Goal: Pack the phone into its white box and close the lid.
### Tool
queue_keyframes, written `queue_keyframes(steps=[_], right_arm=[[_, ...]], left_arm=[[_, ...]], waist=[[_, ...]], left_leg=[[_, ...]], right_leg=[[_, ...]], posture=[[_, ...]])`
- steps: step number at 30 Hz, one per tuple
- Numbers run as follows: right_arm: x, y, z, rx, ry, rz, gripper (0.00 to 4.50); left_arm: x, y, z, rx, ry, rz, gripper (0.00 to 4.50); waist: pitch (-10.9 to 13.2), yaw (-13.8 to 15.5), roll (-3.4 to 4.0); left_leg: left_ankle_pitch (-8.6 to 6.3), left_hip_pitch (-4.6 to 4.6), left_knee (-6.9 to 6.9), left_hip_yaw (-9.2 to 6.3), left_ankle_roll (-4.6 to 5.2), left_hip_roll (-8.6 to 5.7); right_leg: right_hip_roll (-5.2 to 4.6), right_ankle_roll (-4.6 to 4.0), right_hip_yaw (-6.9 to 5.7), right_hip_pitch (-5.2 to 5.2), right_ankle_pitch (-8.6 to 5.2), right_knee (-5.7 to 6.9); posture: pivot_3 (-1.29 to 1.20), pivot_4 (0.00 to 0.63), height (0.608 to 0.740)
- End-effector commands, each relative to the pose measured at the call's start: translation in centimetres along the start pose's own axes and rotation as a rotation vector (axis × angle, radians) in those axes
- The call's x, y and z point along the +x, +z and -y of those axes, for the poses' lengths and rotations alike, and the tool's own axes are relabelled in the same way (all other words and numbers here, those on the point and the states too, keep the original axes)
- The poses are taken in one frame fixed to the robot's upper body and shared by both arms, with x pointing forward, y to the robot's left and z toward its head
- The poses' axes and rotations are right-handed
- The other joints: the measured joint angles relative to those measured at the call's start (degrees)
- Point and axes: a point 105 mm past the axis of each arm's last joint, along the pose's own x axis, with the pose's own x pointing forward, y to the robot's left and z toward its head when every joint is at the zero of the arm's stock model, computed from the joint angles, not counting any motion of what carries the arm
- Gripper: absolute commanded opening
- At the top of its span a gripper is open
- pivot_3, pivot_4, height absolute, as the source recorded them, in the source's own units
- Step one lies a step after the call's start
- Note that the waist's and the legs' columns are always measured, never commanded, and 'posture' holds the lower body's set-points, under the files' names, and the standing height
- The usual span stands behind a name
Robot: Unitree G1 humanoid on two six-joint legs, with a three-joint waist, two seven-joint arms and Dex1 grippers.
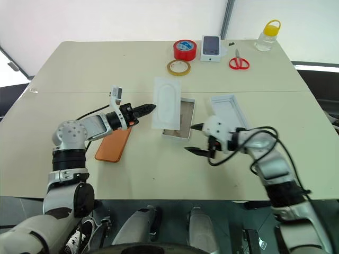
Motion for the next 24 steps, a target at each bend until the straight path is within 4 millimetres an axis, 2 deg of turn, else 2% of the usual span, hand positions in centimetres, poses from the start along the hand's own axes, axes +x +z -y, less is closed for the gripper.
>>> queue_keyframes(steps=[1,5,11,14,19,24], right_arm=[[-1.9,1.1,2.0,-0.005,-0.128,0.048,3.97],[-2.9,0.9,2.0,-0.017,-0.167,0.034,3.97],[-3.2,0.3,1.8,-0.024,-0.186,0.019,3.97],[-3.1,0.4,1.8,-0.025,-0.19,0.031,4.03],[-2.5,1.4,2.4,-0.022,-0.198,0.086,4.03],[-1.8,2.9,4.4,-0.011,-0.268,0.16,4.03]], left_arm=[[1.5,-0.4,0.7,0.042,-0.048,-0.034,0.0],[2.4,-0.2,0.2,0.046,-0.042,-0.031,0.0],[3.1,0.1,0.4,0.055,-0.062,-0.035,0.0],[3.3,0.3,0.4,0.063,-0.057,-0.027,1.0],[3.8,0.2,0.2,0.118,-0.023,-0.04,3.41],[2.8,1.8,1.0,0.205,-0.024,0.009,3.41]], waist=[[0.0,-0.3,0.0],[0.0,-0.4,-0.01],[0.0,-0.3,-0.01],[0.0,-0.2,-0.02],[0.0,-0.4,-0.02],[0.0,-0.4,-0.05]], left_leg=[[0.0,0.0,0.0,0.01,0.0,0.01],[0.0,0.01,-0.02,0.02,0.0,0.05],[0.01,0.0,0.0,0.02,-0.01,0.03],[0.01,0.0,-0.01,0.01,-0.01,0.03],[0.01,0.0,0.0,0.02,0.0,0.03],[0.01,0.0,-0.01,0.02,-0.01,0.05]], right_leg=[[0.01,0.0,0.01,-0.02,0.0,0.03],[0.05,0.0,0.02,-0.07,0.0,0.08],[0.02,0.0,0.02,-0.04,0.0,0.07],[0.03,0.0,0.02,-0.05,0.0,0.07],[0.03,0.01,0.02,-0.04,0.0,0.07],[0.05,0.0,0.03,-0.08,0.0,0.09]], posture=[[0.0,0.15,0.74],[0.0,0.15,0.74],[0.0,0.15,0.74],[0.0,0.15,0.74],[0.0,0.15,0.74],[0.0,0.15,0.74]])
